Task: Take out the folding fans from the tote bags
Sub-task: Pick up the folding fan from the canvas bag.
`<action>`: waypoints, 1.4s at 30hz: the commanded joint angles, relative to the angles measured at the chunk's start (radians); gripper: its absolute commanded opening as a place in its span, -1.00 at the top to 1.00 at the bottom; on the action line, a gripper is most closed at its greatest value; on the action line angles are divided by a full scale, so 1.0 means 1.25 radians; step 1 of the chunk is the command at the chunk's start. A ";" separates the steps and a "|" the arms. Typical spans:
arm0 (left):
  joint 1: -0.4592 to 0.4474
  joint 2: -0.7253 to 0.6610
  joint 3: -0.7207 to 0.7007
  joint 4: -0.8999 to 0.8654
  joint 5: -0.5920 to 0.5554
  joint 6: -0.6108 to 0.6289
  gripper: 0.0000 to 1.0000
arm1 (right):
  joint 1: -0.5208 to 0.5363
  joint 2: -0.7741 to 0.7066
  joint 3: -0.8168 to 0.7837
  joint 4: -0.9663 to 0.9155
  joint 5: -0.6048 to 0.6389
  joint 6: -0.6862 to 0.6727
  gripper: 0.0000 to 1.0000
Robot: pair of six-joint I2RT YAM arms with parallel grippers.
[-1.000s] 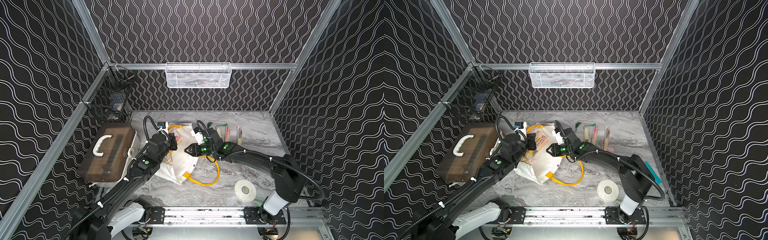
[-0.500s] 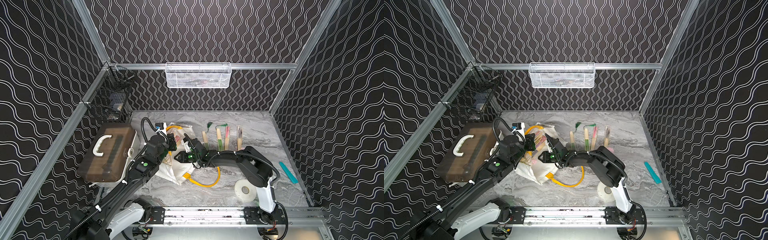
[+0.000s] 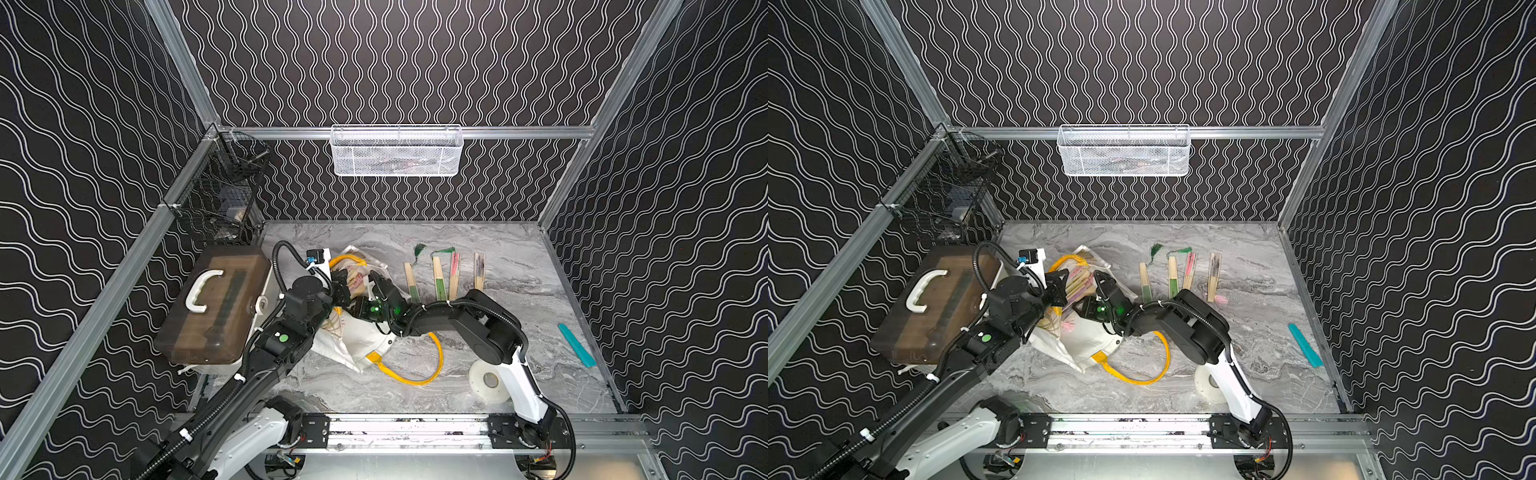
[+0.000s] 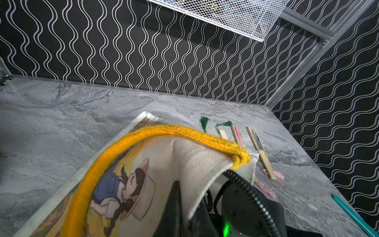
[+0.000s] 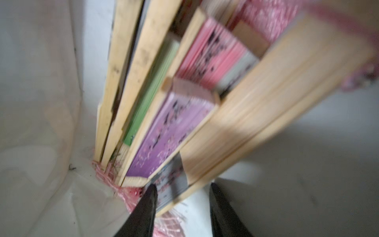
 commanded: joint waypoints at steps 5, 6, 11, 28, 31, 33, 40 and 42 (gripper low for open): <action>0.002 -0.042 -0.015 0.021 0.048 0.019 1.00 | -0.019 0.009 -0.034 0.113 -0.023 0.073 0.23; 0.003 -0.048 -0.019 0.019 0.044 0.018 1.00 | -0.020 0.008 -0.038 0.120 -0.023 0.077 0.25; 0.003 -0.052 -0.021 0.003 0.019 0.015 1.00 | -0.026 0.014 -0.041 0.127 -0.023 0.089 0.43; 0.004 -0.055 -0.049 0.029 0.010 0.003 1.00 | -0.052 0.075 0.017 0.063 -0.036 0.114 0.61; 0.003 -0.046 -0.055 0.037 -0.002 -0.001 1.00 | -0.052 0.057 0.012 0.061 -0.042 0.089 0.68; 0.003 -0.041 -0.058 0.042 -0.011 -0.002 1.00 | -0.052 0.039 0.009 0.060 -0.054 0.070 0.70; 0.004 0.012 -0.013 0.005 -0.099 0.014 1.00 | -0.049 -0.051 -0.033 0.054 -0.079 -0.031 0.74; 0.004 0.029 0.006 -0.012 -0.123 0.029 1.00 | -0.049 -0.071 -0.049 0.060 -0.087 -0.050 0.74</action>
